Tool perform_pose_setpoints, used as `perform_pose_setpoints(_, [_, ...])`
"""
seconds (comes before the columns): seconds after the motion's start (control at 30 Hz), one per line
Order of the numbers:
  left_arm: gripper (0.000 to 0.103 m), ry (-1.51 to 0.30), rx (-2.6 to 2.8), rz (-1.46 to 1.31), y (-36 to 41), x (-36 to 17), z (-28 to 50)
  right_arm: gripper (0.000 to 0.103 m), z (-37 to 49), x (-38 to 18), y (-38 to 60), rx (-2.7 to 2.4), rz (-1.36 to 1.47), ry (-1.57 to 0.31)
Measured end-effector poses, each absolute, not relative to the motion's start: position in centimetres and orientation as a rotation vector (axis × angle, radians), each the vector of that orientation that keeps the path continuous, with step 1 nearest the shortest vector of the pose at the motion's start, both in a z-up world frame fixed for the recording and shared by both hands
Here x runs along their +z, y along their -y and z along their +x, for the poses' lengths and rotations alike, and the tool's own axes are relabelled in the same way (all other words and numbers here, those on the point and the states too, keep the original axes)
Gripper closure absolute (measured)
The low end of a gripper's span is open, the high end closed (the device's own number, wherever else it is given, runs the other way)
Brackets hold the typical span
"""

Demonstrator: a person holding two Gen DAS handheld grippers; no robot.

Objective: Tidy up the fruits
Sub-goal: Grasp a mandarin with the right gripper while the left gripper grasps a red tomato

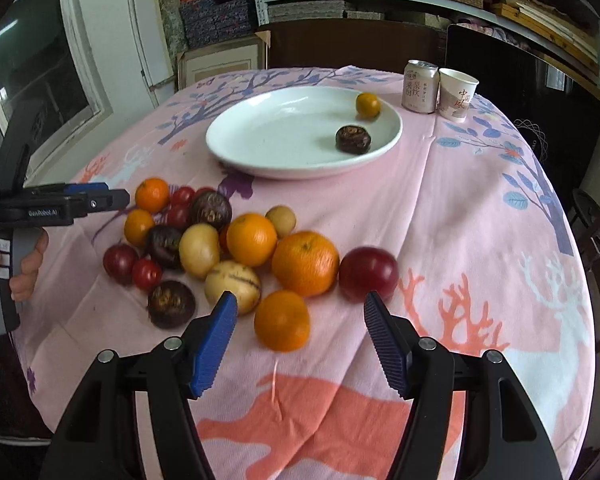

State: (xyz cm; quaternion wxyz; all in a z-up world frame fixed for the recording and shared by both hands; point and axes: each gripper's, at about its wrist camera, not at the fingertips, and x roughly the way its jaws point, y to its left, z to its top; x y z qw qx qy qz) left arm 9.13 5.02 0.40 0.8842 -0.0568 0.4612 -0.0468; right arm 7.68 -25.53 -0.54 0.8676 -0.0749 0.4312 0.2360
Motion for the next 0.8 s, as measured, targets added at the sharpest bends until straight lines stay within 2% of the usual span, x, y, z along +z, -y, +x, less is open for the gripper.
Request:
perform_pose_setpoints(0.1, [0.016,-0.963,-0.106,-0.096,-4.5,0.1,7.7,0.038,7.4,-2.1,24.8,0.490,-0.181,-0.947])
perform_pose_setpoints(0.17, [0.016,-0.959,-0.114,-0.083,-4.2,0.0,7.0,0.042,7.7,-2.9,24.3,0.475,-0.187,-0.974])
perform_pose_setpoints(0.23, [0.016,-0.957,-0.104,-0.066,-3.9,-0.2,6.4,0.060,8.2,-3.7,23.8,0.466,-0.190,-0.999])
perform_pose_setpoints(0.27, [0.016,-0.959,-0.105,-0.058,-3.8,-0.3,6.2,0.060,8.5,-3.9,23.6,0.462,-0.190,-0.999])
perform_pose_setpoints(0.3, [0.016,-0.963,-0.113,-0.050,-3.6,-0.5,5.9,0.067,8.5,-3.8,23.3,0.471,-0.189,-0.978])
perform_pose_setpoints(0.5, [0.016,-0.990,-0.172,0.009,-2.1,-1.6,5.0,0.067,7.7,-3.8,23.6,0.466,-0.167,-0.945])
perform_pose_setpoints(0.53, [0.019,-0.996,-0.176,0.028,-1.6,-1.9,5.1,0.067,7.6,-3.7,23.8,0.467,-0.158,-0.944])
perform_pose_setpoints(0.57, [0.030,-1.006,-0.183,0.045,-1.3,-2.3,5.3,0.067,7.5,-3.7,24.1,0.467,-0.149,-0.945])
perform_pose_setpoints(0.63, [0.043,-1.055,-0.217,0.051,-0.6,-3.2,5.9,0.067,7.2,-3.6,24.5,0.469,-0.140,-0.947])
perform_pose_setpoints(0.7, [0.044,-1.050,-0.221,0.044,-0.4,-3.4,6.1,0.067,6.9,-3.5,24.9,0.470,-0.134,-0.947])
perform_pose_setpoints(0.73, [0.050,-1.047,-0.226,0.060,-0.1,-3.5,6.2,0.067,6.8,-3.4,25.1,0.470,-0.132,-0.946])
perform_pose_setpoints(0.77, [0.065,-1.036,-0.235,0.071,0.1,-3.4,6.1,0.067,6.8,-3.4,25.2,0.469,-0.130,-0.945])
perform_pose_setpoints(0.8, [0.065,-1.031,-0.238,0.078,0.1,-3.4,6.2,0.067,6.8,-3.4,25.3,0.470,-0.128,-0.945])
